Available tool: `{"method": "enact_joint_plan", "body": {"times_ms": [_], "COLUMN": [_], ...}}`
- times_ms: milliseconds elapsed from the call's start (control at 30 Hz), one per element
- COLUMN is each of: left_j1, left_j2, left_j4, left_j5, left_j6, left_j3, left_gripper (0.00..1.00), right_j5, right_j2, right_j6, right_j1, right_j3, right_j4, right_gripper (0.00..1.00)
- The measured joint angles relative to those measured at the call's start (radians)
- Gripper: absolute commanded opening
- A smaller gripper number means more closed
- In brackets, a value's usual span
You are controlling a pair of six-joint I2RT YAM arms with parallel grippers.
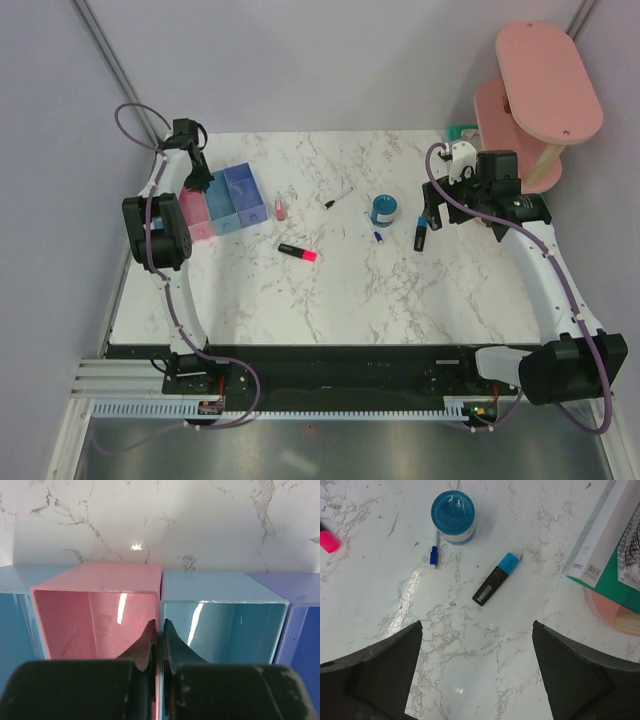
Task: Sort the stationery into containers
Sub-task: Move the storage box to the center of the board.
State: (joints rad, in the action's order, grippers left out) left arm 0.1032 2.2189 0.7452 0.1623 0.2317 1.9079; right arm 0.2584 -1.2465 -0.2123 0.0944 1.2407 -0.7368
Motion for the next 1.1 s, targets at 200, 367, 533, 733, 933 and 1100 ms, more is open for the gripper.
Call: {"method": "enact_joint_plan", "body": {"times_ms": [200, 367, 533, 733, 933, 1100], "left_j1": [-0.006, -0.017, -0.048, -0.095, -0.144, -0.183], "left_j2": [0.066, 0.122, 0.176, 0.224, 0.243, 0.244], "left_j4": [0.028, 0.031, 0.032, 0.031, 0.026, 0.021], "left_j5": [-0.007, -0.006, -0.006, -0.01, -0.033, -0.039], "left_j6": [0.039, 0.054, 0.056, 0.055, 0.042, 0.027], "left_j3": [0.12, 0.214, 0.295, 0.363, 0.396, 0.404], "left_gripper": [0.02, 0.02, 0.02, 0.02, 0.02, 0.02], "right_j5": [0.008, 0.011, 0.011, 0.017, 0.039, 0.055], "right_j2": [-0.025, -0.043, -0.052, -0.064, -0.064, -0.064], "right_j6": [0.01, 0.015, 0.017, 0.016, 0.006, -0.002], "right_j1": [0.0, 0.0, 0.0, 0.0, 0.0, 0.0], "right_j3": [0.002, 0.002, 0.002, 0.002, 0.002, 0.002], "right_j4": [0.022, 0.027, 0.027, 0.027, 0.042, 0.053], "right_gripper": [0.98, 0.98, 0.98, 0.98, 0.98, 0.98]}}
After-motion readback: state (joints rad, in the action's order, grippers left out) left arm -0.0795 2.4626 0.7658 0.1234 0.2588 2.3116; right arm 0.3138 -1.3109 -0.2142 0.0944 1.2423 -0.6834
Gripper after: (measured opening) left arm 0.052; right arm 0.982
